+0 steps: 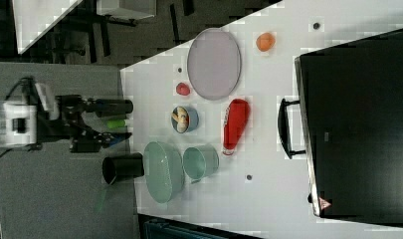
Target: Pick Ketchup from oven and place it on table.
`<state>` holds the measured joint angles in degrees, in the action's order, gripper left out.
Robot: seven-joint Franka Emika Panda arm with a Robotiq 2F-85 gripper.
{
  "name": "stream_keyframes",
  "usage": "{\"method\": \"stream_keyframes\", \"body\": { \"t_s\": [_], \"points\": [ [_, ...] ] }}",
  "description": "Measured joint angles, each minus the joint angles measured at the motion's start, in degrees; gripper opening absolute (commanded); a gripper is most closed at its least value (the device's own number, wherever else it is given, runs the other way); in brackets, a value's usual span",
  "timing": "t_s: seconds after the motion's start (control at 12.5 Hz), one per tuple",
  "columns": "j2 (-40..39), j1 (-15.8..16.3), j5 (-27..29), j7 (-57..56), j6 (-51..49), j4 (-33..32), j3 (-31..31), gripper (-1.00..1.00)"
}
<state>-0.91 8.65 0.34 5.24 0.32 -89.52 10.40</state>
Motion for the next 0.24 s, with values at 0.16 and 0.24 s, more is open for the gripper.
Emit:
{"method": "stream_keyframes", "body": {
  "t_s": [0.16, 0.24],
  "points": [
    [1.2, 0.2, -2.0, 0.3, -0.9, -0.4, 1.2, 1.0],
    [1.2, -0.3, -0.8, 0.3, -0.1, -0.5, 0.6, 1.0]
  ]
}}
